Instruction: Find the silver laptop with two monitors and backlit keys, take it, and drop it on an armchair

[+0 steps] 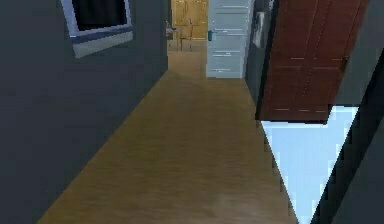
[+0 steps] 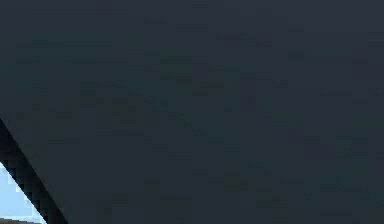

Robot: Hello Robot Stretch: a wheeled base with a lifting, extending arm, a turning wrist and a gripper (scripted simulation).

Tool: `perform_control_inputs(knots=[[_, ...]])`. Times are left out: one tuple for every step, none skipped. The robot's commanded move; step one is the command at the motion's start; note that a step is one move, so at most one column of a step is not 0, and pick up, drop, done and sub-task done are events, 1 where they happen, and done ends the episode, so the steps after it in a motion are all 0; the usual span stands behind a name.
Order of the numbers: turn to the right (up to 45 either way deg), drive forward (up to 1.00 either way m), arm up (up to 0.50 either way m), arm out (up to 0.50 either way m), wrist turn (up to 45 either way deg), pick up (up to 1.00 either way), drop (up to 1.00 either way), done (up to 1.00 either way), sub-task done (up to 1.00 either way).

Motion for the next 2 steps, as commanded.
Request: perform_control_inputs(knots=[[0.0,1.00,0.00,0.00,0.0,0.00,0.00,0.00,0.00],[0.0,0.20,0.00,0.00,0.0,0.00,0.00,0.00,0.00]])
